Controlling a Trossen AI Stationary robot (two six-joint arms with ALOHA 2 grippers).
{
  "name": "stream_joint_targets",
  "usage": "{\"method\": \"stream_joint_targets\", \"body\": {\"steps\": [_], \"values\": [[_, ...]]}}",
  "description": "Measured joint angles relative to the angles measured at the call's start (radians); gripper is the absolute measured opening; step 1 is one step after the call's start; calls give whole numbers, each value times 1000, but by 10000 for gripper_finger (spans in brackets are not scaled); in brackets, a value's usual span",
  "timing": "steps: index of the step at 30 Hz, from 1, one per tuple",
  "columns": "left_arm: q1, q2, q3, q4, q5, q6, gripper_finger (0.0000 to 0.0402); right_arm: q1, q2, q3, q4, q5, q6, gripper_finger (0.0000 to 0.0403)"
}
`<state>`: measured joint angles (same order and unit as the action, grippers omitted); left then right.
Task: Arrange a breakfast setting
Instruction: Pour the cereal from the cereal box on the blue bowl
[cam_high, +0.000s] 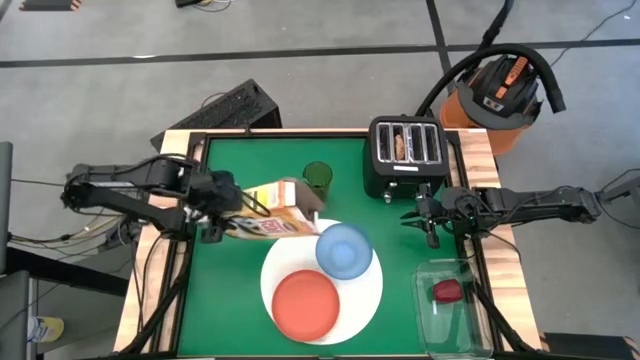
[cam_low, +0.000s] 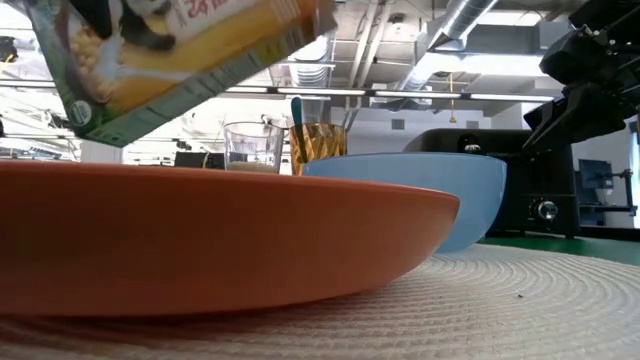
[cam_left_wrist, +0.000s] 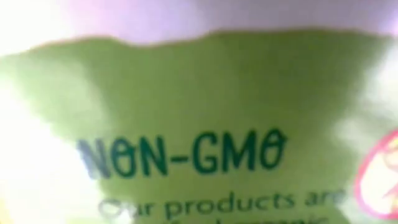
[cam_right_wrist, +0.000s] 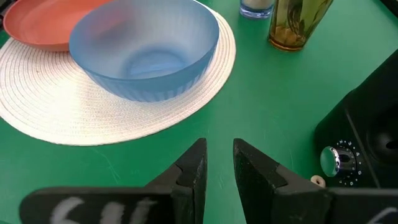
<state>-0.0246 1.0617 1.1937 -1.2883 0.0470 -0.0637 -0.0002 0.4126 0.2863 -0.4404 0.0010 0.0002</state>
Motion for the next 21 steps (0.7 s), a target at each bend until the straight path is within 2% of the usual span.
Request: {"method": "stream_joint_targets", "body": {"steps": [11,16,21], "values": [[-23,179,85,-67,-1,-12,240,0,0,0,0,0,0,102],[-45,252,167,-87,-3,17,240,0,0,0,0,0,0,102],[-67,335,257,-151,-49,37,240,0,0,0,0,0,0,102]]}}
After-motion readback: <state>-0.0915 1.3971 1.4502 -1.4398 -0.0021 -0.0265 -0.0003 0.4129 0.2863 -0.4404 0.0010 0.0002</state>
